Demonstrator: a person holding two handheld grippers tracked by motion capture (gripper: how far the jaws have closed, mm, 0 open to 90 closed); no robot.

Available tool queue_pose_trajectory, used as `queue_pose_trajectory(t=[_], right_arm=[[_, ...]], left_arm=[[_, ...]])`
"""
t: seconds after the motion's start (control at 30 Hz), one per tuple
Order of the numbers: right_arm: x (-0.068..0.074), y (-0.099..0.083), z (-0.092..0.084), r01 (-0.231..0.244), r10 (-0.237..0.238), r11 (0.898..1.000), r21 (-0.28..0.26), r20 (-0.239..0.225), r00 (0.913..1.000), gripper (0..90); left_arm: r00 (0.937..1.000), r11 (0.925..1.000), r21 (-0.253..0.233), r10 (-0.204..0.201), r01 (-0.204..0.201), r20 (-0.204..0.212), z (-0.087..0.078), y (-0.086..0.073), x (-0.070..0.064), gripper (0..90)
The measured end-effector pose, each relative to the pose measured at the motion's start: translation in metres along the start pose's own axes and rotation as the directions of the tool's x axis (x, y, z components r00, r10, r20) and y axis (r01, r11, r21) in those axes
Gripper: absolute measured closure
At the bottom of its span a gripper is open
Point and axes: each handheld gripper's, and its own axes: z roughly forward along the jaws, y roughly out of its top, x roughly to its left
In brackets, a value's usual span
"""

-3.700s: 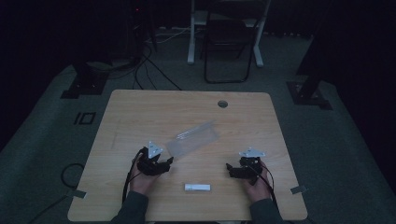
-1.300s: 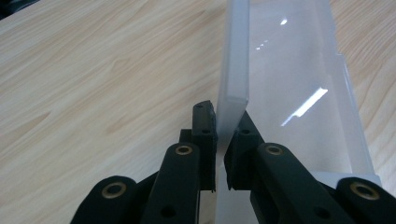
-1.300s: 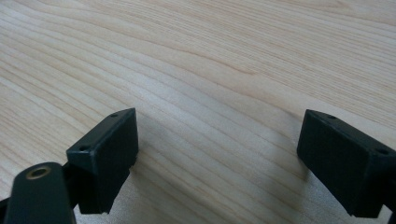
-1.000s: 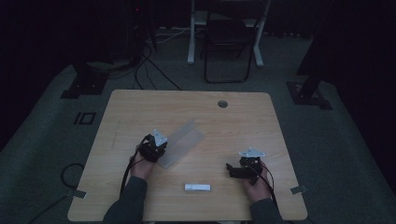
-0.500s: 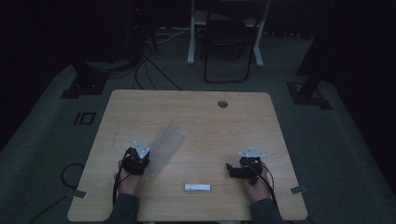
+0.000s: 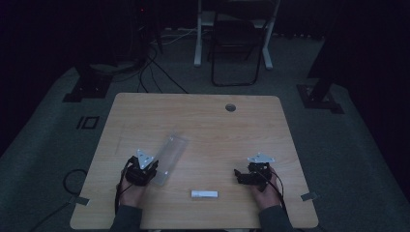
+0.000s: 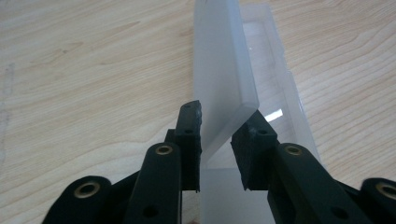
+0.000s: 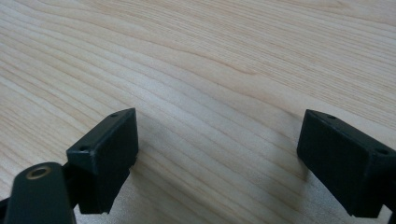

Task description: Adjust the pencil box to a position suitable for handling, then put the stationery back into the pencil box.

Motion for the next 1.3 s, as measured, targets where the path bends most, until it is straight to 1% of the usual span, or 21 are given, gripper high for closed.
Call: queue_pose_trajectory(t=[0.1, 0.13, 0.23, 0.5, 0.6, 0.63, 0.67, 0.87, 0.93, 1.07, 1.13, 1.2, 1.27, 1.3], right_arm=[[0.0, 0.0, 0.0, 0.0, 0.0, 1.0, 0.0, 0.0, 1.0, 12.4], [0.0, 0.0, 0.0, 0.0, 0.0, 1.0, 0.0, 0.0, 1.0, 12.4], [0.0, 0.0, 0.0, 0.002, -0.002, 1.0, 0.0, -0.001, 1.0, 12.4], [0.0, 0.0, 0.0, 0.002, -0.002, 1.0, 0.0, -0.002, 1.0, 12.4], [0.0, 0.0, 0.0, 0.004, -0.004, 1.0, 0.0, -0.004, 1.0, 12.4], [0.0, 0.0, 0.0, 0.004, -0.004, 1.0, 0.0, -0.004, 1.0, 12.4], [0.0, 0.0, 0.0, 0.004, -0.004, 1.0, 0.0, -0.004, 1.0, 12.4], [0.0, 0.0, 0.0, 0.004, -0.004, 1.0, 0.0, -0.004, 1.0, 12.4], [0.0, 0.0, 0.0, 0.004, -0.004, 1.0, 0.0, -0.004, 1.0, 12.4], [0.0, 0.0, 0.0, 0.004, -0.004, 1.0, 0.0, -0.004, 1.0, 12.4], [0.0, 0.0, 0.0, 0.004, -0.004, 1.0, 0.0, -0.004, 1.0, 12.4], [0.0, 0.0, 0.0, 0.004, -0.004, 1.0, 0.0, -0.004, 1.0, 12.4], [0.0, 0.0, 0.0, 0.004, -0.004, 1.0, -0.001, -0.004, 1.0, 12.4], [0.0, 0.0, 0.0, 0.005, -0.005, 1.0, 0.0, -0.004, 1.0, 12.4]], left_arm=[[0.9998, 0.9999, -0.009, 0.01, -0.01, 0.02, -0.002, 0.0, 0.0, 70.5], [0.9994, 0.9998, -0.016, 0.008, -0.007, 0.034, -0.003, 0.0, -0.001, 69.7], [0.9992, 0.9997, -0.019, 0.014, -0.013, 0.037, -0.003, 0.0, -0.002, 69.1], [0.9988, 0.9995, -0.029, 0.013, -0.011, 0.046, -0.006, -0.001, -0.001, 62.0], [0.9974, 0.9988, -0.044, 0.024, -0.021, 0.067, -0.009, -0.002, -0.005, 59.6], [0.9974, 0.9988, -0.044, 0.024, -0.021, 0.067, -0.009, -0.002, -0.005, 58.9], [0.9971, 0.9983, -0.054, 0.027, -0.023, 0.072, -0.011, -0.001, -0.006, 58.3], [0.9967, 0.9976, -0.068, 0.016, -0.01, 0.079, -0.015, 0.001, -0.007, 56.3], [0.9964, 0.9958, -0.09, 0.027, -0.019, 0.081, -0.021, 0.005, -0.009, 55.4], [0.9963, 0.9946, -0.102, 0.027, -0.019, 0.081, -0.024, 0.007, -0.009, 54.6], [0.996, 0.9925, -0.122, 0.025, -0.015, 0.085, -0.029, 0.009, -0.01, 54.1], [0.9959, 0.9917, -0.128, 0.025, -0.014, 0.087, -0.03, 0.01, -0.01, 53.9], [0.9959, 0.9904, -0.137, 0.033, -0.021, 0.084, -0.033, 0.011, -0.011, 53.6], [0.9953, 0.9879, -0.152, 0.042, -0.028, 0.088, -0.036, 0.012, -0.012, 53.3]])
